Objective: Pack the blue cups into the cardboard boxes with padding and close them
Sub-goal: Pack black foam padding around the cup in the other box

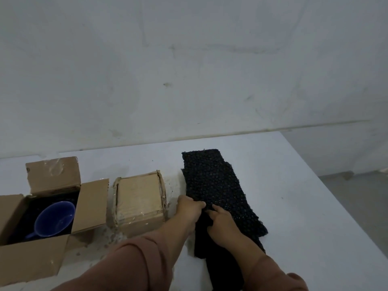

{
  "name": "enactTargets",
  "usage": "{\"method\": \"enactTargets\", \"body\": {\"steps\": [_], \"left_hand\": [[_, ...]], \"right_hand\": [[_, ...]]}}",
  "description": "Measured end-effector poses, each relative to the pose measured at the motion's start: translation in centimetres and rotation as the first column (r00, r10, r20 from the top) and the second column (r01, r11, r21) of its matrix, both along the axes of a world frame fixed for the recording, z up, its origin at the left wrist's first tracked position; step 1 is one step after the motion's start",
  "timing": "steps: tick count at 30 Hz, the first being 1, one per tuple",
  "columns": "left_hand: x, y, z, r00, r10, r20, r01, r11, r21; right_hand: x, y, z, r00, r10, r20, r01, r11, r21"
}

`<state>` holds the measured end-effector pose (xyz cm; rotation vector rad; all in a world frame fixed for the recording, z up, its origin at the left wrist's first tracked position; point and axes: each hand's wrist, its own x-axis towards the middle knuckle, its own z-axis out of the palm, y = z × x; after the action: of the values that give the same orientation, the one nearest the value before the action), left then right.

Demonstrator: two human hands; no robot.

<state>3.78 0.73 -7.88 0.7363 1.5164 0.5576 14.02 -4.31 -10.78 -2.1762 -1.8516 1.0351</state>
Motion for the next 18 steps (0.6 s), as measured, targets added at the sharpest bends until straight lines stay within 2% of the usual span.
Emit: {"method": "enactTargets", "body": {"steps": [2, 4, 6, 8, 10, 11, 13, 15, 16, 18], "left_hand": [[-0.1, -0.2, 0.4, 0.999, 0.025, -0.019, -0.024, 0.998, 0.058], [-0.4, -0.4, 0.9, 0.994, -0.026, -0.106, 0.043, 0.985, 0.168], [-0.9, -0.4, 1.7, 0.988, -0.089, -0.125, 0.123, 0.946, 0.299], [-1.7, -0.1, 3.3, 0.976, -0.17, -0.137, 0.212, 0.889, 0.406], [-3.1, 0.1, 5.4, 0.964, -0.219, -0.149, 0.265, 0.823, 0.503], [-4.1, 0.2, 6.7, 0.964, -0.223, -0.147, 0.267, 0.792, 0.549], [-6.6, 0.4, 9.2, 0.966, -0.223, -0.131, 0.256, 0.75, 0.611], [-9.4, 0.5, 11.5, 0.966, -0.224, -0.131, 0.255, 0.732, 0.632], [-10.8, 0.5, 12.4, 0.968, -0.218, -0.128, 0.248, 0.728, 0.64], [-13.8, 0.6, 13.4, 0.978, -0.18, -0.105, 0.204, 0.734, 0.648]], "right_hand": [[0.0, 0.0, 0.0, 1.0, -0.005, 0.001, 0.005, 1.0, -0.006], [0.1, -0.1, 0.1, 0.999, -0.04, -0.014, 0.04, 0.999, 0.034], [0.7, 0.0, 0.6, 0.99, -0.142, -0.02, 0.143, 0.98, 0.139], [1.5, 0.5, 1.5, 0.956, -0.289, -0.044, 0.289, 0.911, 0.293], [2.1, 1.1, 3.1, 0.879, -0.444, -0.172, 0.476, 0.809, 0.344], [2.3, 1.4, 3.9, 0.817, -0.507, -0.275, 0.574, 0.762, 0.3], [1.9, 2.0, 5.5, 0.618, -0.584, -0.526, 0.707, 0.705, 0.047], [0.6, 2.7, 7.0, 0.341, -0.594, -0.728, 0.665, 0.7, -0.259], [-0.3, 3.0, 7.8, 0.226, -0.579, -0.784, 0.598, 0.718, -0.357], [-2.2, 3.6, 9.2, 0.097, -0.521, -0.848, 0.498, 0.763, -0.412]]}}
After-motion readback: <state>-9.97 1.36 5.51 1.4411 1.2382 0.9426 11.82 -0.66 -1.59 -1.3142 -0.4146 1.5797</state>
